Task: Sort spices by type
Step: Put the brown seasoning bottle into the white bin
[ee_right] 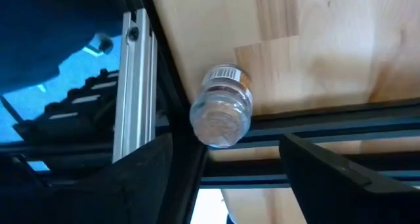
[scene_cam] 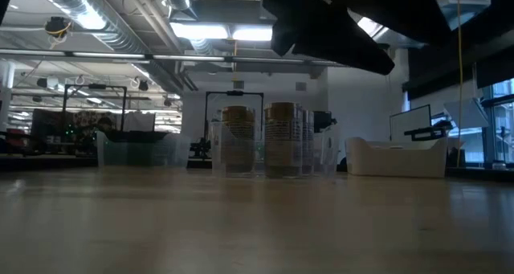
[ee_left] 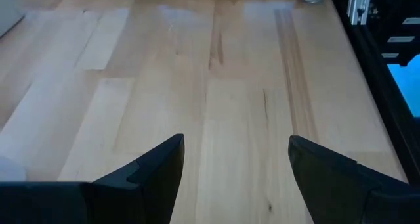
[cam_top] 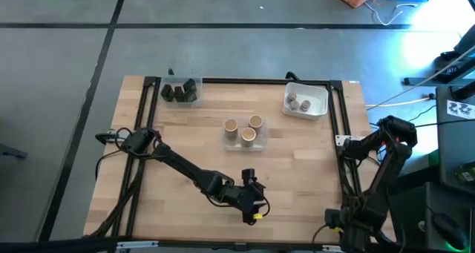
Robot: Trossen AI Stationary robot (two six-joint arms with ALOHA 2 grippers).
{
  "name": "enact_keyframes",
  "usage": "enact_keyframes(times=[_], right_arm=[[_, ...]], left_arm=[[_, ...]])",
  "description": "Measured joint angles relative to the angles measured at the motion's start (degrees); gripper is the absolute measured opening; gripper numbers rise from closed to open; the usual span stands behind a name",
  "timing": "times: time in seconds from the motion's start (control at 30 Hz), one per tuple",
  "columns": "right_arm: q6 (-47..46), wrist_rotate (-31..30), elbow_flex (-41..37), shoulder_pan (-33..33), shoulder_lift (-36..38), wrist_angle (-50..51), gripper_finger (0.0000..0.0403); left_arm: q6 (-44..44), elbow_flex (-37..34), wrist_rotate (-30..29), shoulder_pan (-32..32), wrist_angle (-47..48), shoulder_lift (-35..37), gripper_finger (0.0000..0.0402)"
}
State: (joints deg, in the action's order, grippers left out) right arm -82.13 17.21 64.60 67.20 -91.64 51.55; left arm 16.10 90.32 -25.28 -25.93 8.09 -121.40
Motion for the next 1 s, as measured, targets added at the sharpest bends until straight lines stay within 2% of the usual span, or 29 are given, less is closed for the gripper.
enact_keyframes(times=[0.23, 0.5, 0.67, 0.87, 1.0], right_arm=[[-1.98, -3.61, -0.01, 1.99, -1.02, -0.54, 0.0280], [-1.22, -1.84, -0.04, 1.92, -5.80, -2.25, 0.0280], [-0.52, 3.03, -0.07, 1.70, -8.86, -2.15, 0.0280], [0.19, 3.26, -0.07, 1.72, -9.51, -2.21, 0.0278], [0.23, 3.39, -0.07, 1.72, -9.51, -2.06, 0.0246]], left_arm=[[0.44, 0.00, 0.02, -0.07, 0.07, -0.02, 0.0255], [0.26, 0.00, 0.04, -0.07, 0.23, -0.02, 0.0255], [0.26, 0.00, 0.09, -0.07, 0.32, -0.02, 0.0255], [0.24, 0.00, 0.11, -0.07, 0.29, -0.02, 0.0255], [0.24, 0.00, 0.11, -0.07, 0.31, -0.02, 0.0255]])
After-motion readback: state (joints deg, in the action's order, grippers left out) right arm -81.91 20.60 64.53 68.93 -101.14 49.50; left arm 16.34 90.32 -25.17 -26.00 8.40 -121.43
